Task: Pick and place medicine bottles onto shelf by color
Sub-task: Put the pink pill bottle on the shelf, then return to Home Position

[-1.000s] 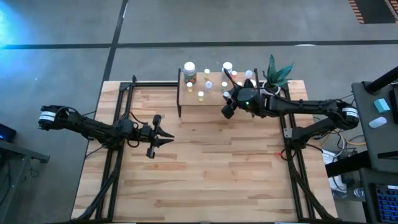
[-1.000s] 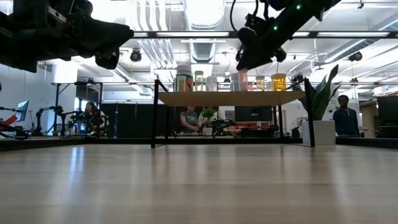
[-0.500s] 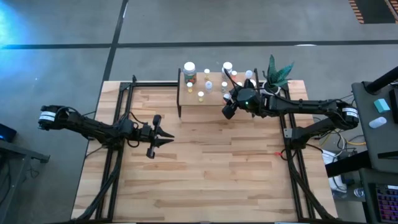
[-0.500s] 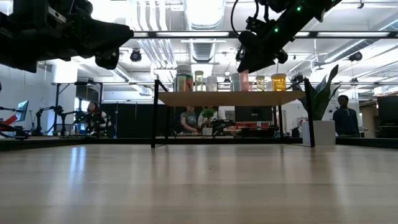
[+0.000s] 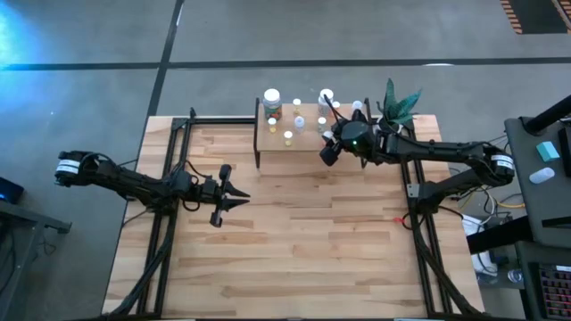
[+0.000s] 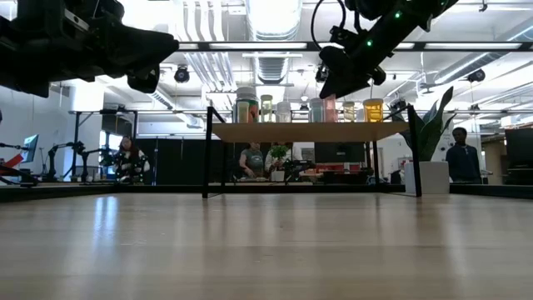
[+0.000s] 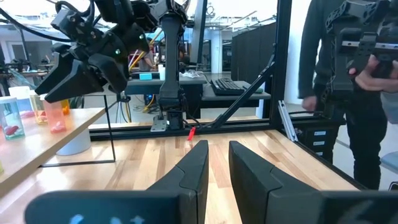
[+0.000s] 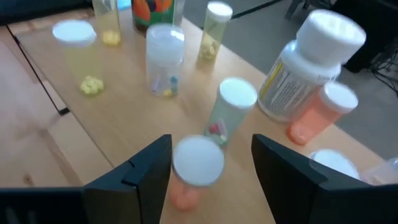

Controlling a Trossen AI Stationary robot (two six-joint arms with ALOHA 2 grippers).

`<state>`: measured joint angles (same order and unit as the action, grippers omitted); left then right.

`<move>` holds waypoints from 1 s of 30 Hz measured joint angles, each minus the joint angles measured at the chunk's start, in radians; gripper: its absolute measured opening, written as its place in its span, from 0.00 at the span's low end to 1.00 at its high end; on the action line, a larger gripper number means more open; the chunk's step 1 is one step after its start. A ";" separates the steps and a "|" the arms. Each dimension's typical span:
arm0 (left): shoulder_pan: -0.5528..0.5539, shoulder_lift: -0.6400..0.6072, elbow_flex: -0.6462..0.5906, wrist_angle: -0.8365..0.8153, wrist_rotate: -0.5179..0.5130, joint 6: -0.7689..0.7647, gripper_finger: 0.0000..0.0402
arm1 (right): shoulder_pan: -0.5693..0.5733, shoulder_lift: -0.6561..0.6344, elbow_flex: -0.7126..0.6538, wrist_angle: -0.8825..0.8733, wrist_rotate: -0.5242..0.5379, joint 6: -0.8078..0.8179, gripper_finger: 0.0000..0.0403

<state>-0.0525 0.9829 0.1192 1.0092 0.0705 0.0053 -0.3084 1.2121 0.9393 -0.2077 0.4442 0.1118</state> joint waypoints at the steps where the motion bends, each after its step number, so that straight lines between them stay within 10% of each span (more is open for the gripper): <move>1: 0.000 0.000 0.000 0.000 0.000 0.000 0.11 | 0.000 0.000 0.006 0.000 0.000 -0.003 0.53; 14: -0.001 0.012 0.000 -0.002 0.000 0.000 0.11 | 0.047 0.000 0.178 -0.204 -0.007 -0.058 0.49; 25: 0.000 0.012 0.000 -0.001 0.000 0.000 0.11 | 0.137 -0.019 0.051 -0.253 -0.007 -0.026 0.06; 30: 0.000 0.012 0.000 0.000 0.000 0.000 0.11 | 0.103 -0.018 -0.011 -0.164 -0.007 -0.026 0.03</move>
<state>-0.0525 0.9947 0.1191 1.0089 0.0708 0.0055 -0.2056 1.1938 0.9287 -0.3718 0.4374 0.0860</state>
